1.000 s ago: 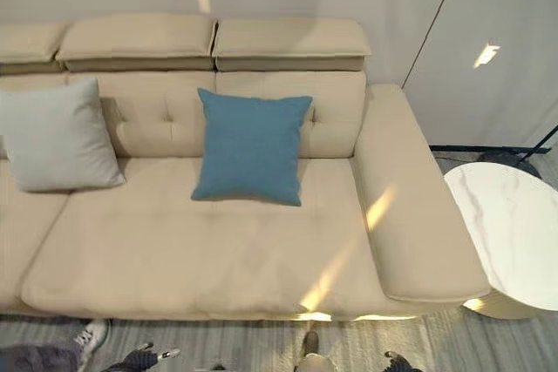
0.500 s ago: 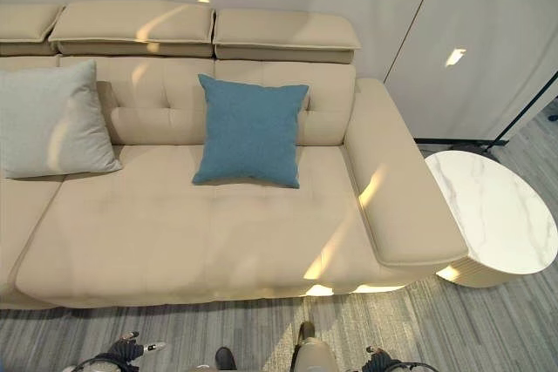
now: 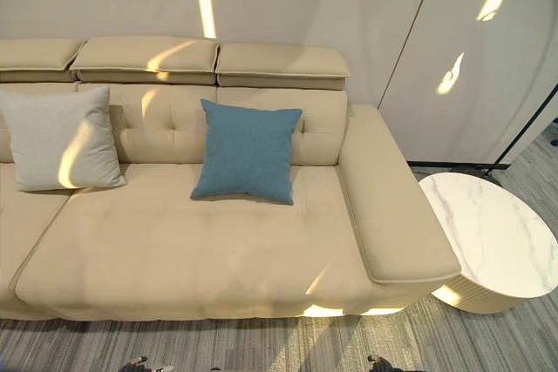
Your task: Pick up all the scattered cushions and arrange them neatly on the sofa.
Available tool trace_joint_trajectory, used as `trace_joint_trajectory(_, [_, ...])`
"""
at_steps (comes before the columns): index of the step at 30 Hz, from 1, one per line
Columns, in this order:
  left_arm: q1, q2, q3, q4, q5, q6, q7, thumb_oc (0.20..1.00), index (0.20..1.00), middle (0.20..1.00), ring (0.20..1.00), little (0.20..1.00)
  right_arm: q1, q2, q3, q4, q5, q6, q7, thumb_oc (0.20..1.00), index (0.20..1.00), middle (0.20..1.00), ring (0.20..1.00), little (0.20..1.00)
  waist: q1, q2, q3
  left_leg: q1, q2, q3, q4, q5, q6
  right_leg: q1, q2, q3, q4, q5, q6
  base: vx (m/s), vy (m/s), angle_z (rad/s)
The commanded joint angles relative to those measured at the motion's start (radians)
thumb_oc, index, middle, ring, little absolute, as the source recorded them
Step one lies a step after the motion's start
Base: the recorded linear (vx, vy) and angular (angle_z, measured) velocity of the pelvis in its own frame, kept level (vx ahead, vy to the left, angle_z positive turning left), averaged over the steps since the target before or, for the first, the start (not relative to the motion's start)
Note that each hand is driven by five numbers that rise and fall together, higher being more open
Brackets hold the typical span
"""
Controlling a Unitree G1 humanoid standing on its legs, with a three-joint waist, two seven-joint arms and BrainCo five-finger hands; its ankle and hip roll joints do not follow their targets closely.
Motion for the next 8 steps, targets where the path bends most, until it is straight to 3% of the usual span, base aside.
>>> trace_joint_trajectory(1, [-0.057, 0.021, 0.019, 0.03, 0.056, -0.002, 0.006, 1.0, 1.0, 1.0, 1.0, 1.0, -0.043, 0.015, 0.028, 0.053, 0.004, -0.007, -0.025, 1.0, 1.0, 1.0, 1.0, 1.0, 0.017, -0.061, 0.043, 0.076, -0.023, -0.051, -0.042, -0.05, -0.045, 0.143, -0.01, -0.036, -0.272, 0.179, 0.098, 0.01, -0.015, 0.21])
trace_joint_trajectory(8, [-0.063, 0.003, -0.004, 0.014, 0.058, -0.009, 0.008, 1.0, 1.0, 1.0, 1.0, 1.0, -0.039, 0.016, 0.027, 0.063, 0.009, -0.009, -0.032, 1.0, 1.0, 1.0, 1.0, 1.0, 0.02, -0.053, 0.047, 0.09, -0.022, -0.056, -0.042, -0.051, -0.047, 0.159, -0.009, -0.039, -0.278, 0.176, 0.094, 0.01, -0.003, 0.1])
